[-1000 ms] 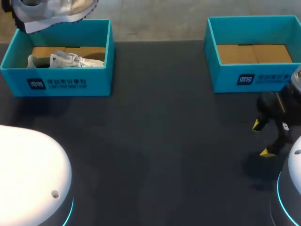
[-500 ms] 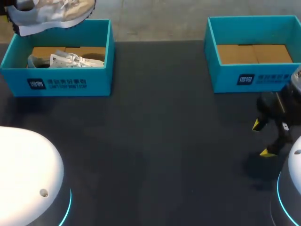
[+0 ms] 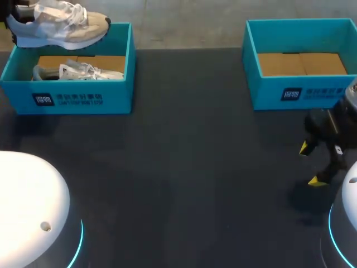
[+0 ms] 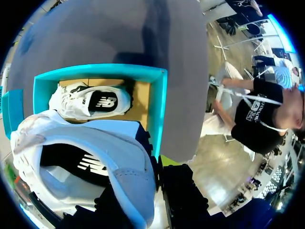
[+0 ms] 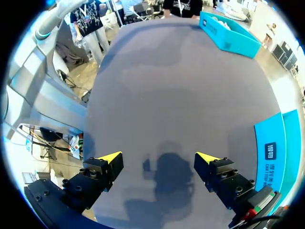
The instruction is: Take the shoe out of the shoebox, open the shoe tongue, remove and reinsert the insole, then place the shoe into the shoebox
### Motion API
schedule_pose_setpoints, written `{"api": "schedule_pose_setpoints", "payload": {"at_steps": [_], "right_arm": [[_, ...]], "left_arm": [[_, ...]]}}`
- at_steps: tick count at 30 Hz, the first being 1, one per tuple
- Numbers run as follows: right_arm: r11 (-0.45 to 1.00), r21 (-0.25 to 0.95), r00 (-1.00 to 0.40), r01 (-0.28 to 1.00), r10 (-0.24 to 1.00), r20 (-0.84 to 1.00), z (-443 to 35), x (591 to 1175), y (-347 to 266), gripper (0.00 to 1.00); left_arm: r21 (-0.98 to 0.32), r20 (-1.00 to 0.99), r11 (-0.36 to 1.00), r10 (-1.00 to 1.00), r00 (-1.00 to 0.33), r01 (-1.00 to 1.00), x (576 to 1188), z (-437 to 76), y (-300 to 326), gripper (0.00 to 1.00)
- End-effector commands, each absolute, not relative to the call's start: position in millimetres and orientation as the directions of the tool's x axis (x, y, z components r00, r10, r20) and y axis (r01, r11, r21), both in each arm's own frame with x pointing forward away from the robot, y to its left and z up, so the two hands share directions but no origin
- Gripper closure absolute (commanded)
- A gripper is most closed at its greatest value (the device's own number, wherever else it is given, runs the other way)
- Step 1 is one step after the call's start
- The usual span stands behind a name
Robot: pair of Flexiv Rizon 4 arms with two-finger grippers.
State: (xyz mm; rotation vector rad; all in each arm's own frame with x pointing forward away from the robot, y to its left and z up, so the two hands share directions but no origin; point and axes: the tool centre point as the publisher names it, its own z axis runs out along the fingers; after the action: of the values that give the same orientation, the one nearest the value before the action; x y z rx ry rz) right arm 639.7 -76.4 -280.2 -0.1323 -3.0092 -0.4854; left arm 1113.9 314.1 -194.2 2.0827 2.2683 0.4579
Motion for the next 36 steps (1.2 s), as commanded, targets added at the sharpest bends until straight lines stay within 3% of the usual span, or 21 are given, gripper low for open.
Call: {"api": "schedule_pose_setpoints", "payload": {"at_steps": [1,14,36], "right_arm": [[0.946,0.307,-0.992,0.101,0.073,0.101,-281.0,638.7,-76.2,0.00],[0.946,0.307,-0.992,0.101,0.073,0.101,-281.0,638.7,-76.2,0.00],[0.946,0.307,-0.992,0.101,0.073,0.101,-281.0,638.7,-76.2,0.00]], "left_arm": [[0.250,0.175,0.059,0.979,-0.105,0.967,1108.5,-192.3,313.7,1.00],[0.097,0.133,0.055,0.989,-0.068,0.994,1157.5,-201.1,320.0,1.00],[0.132,0.151,0.098,0.981,-0.118,0.986,1189.0,-236.4,316.5,1.00]]}}
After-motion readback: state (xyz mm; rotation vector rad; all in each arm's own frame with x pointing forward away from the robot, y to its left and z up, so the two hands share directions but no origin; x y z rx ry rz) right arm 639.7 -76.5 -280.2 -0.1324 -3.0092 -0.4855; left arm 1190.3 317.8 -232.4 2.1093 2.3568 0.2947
